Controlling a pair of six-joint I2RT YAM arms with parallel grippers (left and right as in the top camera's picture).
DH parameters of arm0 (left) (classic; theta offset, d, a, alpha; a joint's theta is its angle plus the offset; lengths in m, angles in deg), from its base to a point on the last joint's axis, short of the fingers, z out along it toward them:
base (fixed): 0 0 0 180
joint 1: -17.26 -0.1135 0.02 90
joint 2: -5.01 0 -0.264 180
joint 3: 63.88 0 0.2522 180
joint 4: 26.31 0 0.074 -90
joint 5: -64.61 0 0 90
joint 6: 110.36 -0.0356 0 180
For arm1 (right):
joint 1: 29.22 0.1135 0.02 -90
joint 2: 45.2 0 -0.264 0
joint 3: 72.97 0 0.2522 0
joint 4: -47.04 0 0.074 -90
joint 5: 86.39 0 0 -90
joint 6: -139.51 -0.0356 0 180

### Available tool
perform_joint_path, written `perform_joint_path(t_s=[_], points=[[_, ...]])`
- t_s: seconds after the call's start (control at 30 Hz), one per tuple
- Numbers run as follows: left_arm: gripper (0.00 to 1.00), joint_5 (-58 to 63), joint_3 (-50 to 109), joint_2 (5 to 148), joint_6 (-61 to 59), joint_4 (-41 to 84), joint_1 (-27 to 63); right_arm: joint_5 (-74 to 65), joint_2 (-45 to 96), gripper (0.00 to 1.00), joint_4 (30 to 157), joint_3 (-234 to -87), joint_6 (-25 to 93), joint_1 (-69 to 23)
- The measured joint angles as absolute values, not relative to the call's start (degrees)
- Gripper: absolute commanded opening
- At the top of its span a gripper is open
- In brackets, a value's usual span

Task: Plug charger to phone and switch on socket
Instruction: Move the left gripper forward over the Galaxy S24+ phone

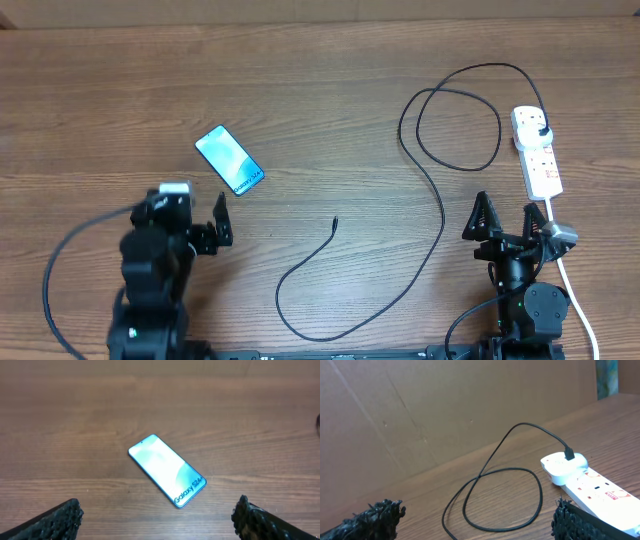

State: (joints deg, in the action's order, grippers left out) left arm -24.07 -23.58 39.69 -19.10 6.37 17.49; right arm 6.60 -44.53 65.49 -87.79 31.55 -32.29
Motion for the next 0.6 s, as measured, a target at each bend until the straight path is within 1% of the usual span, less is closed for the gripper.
perform_joint_path(t_s=[0.33,0.5,0.6], points=[[1.00,-24.0,-6.9,58.7,-19.1,20.0,17.5,6.6,-44.5,1.00,65.5,-87.8,31.6,-32.3],[1.00,-22.5,-1.6,64.4,-19.1,25.9,17.5,6.6,-44.5,1.00,65.6,-87.8,31.6,-32.3],[1.00,-22.1,-0.9,65.8,-19.1,26.5,17.5,6.7,-44.5,1.00,65.5,-87.8,31.5,-32.3]])
